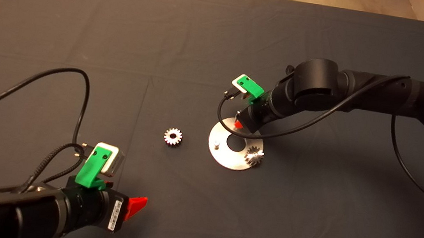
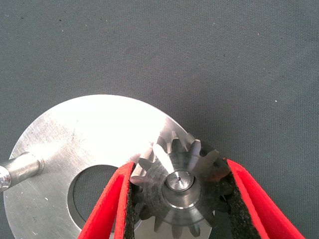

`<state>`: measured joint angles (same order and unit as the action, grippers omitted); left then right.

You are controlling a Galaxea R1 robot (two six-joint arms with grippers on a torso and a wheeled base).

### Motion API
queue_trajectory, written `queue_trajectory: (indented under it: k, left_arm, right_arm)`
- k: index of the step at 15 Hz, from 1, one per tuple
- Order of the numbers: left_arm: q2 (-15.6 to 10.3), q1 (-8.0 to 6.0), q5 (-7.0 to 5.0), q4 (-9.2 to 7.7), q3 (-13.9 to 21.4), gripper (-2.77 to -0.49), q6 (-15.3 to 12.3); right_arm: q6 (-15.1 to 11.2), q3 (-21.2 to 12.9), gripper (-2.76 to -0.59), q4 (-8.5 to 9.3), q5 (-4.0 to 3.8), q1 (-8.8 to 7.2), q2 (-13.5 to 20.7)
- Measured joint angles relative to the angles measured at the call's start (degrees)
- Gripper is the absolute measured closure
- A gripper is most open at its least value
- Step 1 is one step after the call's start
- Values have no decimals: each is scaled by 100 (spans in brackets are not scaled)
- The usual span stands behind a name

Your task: Install three planetary gears onto the carrier pins

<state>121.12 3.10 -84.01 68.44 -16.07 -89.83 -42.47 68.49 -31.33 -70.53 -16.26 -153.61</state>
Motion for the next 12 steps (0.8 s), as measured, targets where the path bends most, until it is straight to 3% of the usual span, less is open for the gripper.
queue_trajectory:
  k: [12]
  left_arm:
    - [2, -2, 0, 0, 0, -206, 0]
  right_arm:
    - [-22, -2, -122, 7, -38, -5, -5]
